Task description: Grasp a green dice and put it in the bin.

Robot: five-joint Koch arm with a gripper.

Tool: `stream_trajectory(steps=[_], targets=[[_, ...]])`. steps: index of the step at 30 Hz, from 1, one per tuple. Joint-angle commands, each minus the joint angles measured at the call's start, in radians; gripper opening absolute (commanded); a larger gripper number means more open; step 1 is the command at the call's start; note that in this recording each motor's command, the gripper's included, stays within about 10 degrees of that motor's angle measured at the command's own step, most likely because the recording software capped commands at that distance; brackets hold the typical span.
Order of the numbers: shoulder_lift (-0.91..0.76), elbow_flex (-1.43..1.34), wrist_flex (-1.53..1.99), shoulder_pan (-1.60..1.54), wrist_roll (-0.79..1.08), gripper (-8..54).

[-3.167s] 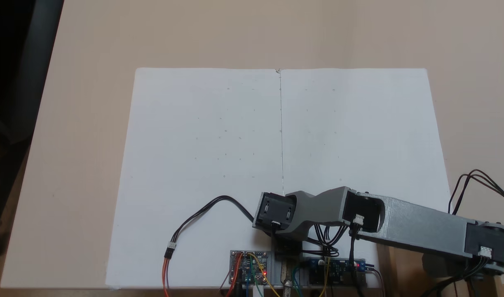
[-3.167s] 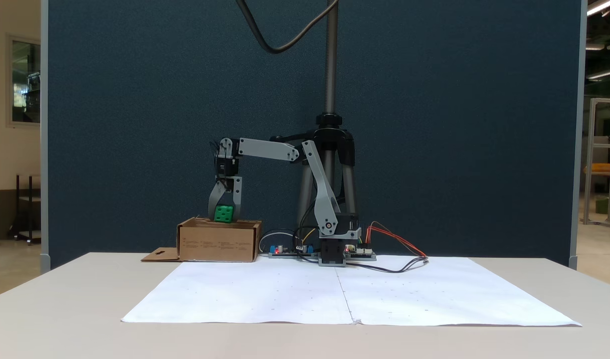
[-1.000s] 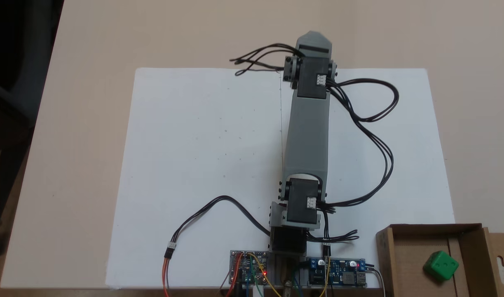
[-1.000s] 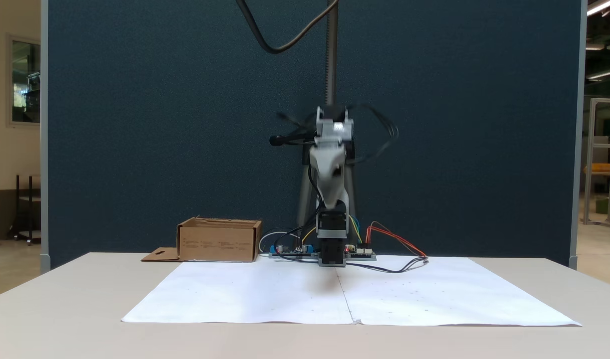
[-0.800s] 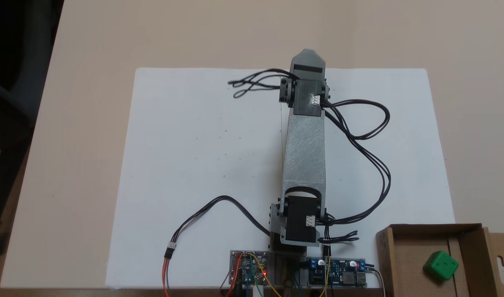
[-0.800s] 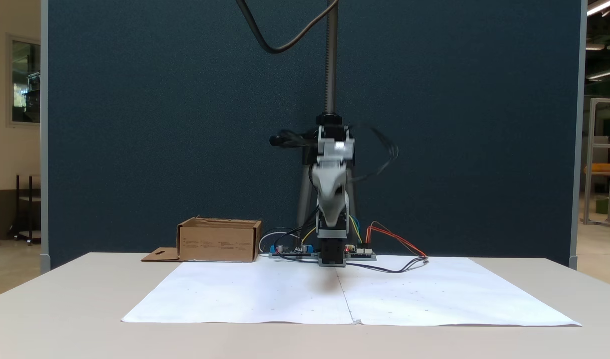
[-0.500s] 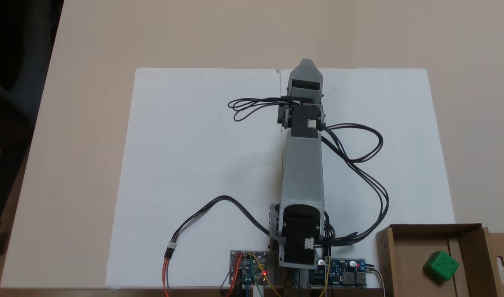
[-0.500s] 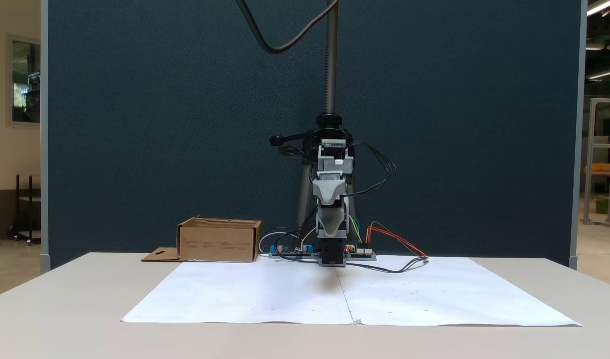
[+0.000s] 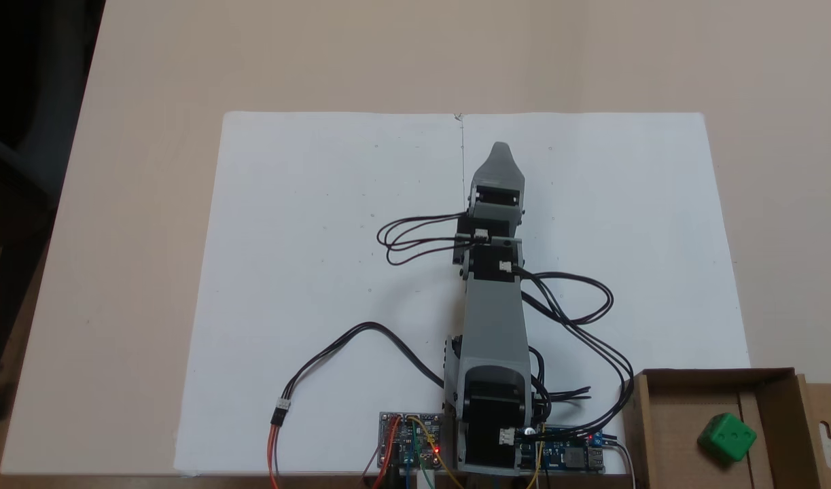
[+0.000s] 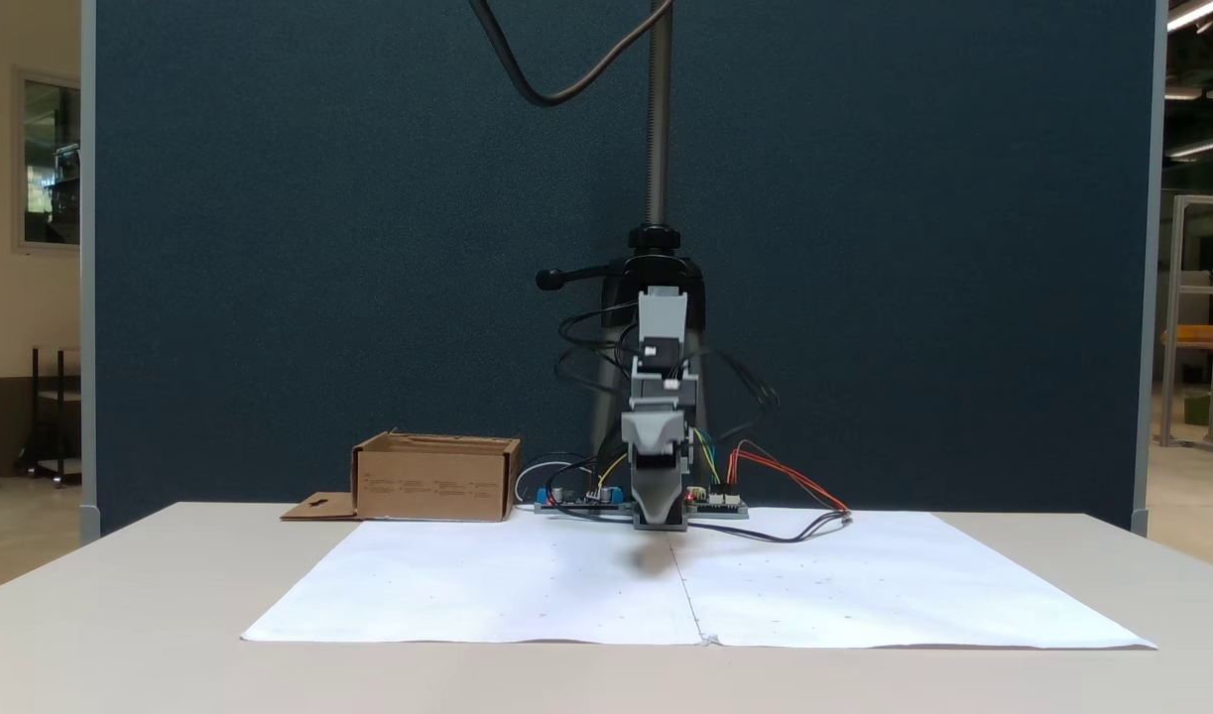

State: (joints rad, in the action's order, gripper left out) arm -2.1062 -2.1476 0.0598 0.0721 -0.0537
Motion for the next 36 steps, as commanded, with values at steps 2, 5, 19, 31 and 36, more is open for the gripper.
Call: stream_trajectory(steps=[2, 5, 19, 31, 36], targets=[[-0.040, -0.055, -0.196, 0.014, 0.017, 43.9], [-0.040, -0.127, -0.274, 0.009, 0.034, 43.8], [-0.114, -0.330, -0.638, -0.006, 0.060, 43.1], [-0.242, -0.557, -0.912, -0.005, 0.058, 43.1], [-0.262, -0.646, -1.029, -0.006, 0.057, 43.1]])
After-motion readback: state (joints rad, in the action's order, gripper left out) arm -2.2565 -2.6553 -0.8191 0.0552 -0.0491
